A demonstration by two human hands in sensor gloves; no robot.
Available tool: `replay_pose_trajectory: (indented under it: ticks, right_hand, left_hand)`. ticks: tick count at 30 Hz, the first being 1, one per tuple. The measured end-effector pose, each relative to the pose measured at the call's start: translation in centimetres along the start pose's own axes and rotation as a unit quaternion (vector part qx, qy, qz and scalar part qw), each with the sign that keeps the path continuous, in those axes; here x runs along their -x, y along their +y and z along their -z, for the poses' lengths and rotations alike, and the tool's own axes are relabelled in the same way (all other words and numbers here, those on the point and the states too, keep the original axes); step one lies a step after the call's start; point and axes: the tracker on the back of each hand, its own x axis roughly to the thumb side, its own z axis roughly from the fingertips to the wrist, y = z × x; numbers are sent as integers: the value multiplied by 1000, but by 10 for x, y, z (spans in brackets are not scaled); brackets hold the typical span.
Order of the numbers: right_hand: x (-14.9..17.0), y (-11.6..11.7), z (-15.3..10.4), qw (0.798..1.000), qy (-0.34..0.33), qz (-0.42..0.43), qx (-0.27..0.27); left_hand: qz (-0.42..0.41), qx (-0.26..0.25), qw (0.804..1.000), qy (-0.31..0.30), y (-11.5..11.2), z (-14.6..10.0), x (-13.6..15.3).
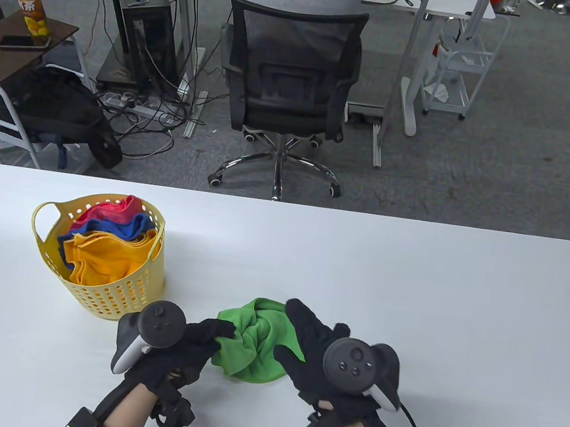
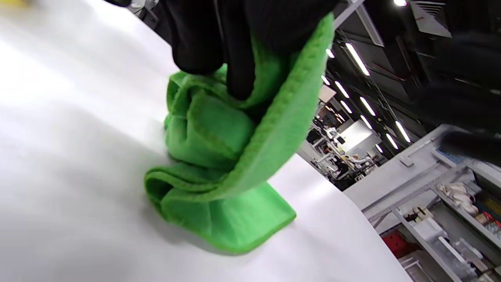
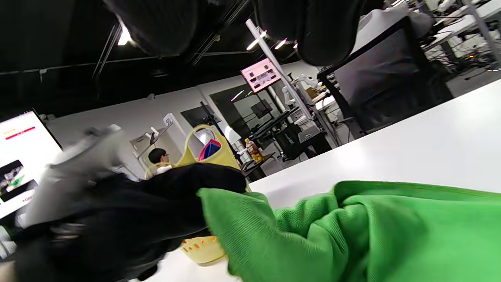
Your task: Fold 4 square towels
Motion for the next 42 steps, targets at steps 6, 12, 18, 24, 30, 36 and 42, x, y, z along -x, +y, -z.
replay_pose_trajectory:
  ticks: [6,12,18,24,30,36,42]
  right_hand:
    - [38,79,52,989,16,-71,-132]
    - [70,121,49,973,38,-169,-152]
    - [99,90,40,965,93,-223,-102]
    - [122,59,35,973,152,-163,-68]
    - [75,39,32,993,75,-85,-26]
    - [-9,56,17,992,-88,-90,0]
    - [-14,63,16,988,-100,-114,-39]
  left_hand:
    - [52,0,998,-24,13,-6,-6]
    - [164,27,986,27,6,5,10]
    - [226,25,971,79,1,10,29]
    - [104,19,993,49,4,9,29]
    - [26,29,999,-2,8,3,9]
    - [-66,23,997,-29,10,-5,-4]
    - [-110,41,992,-53,14,-8,-7]
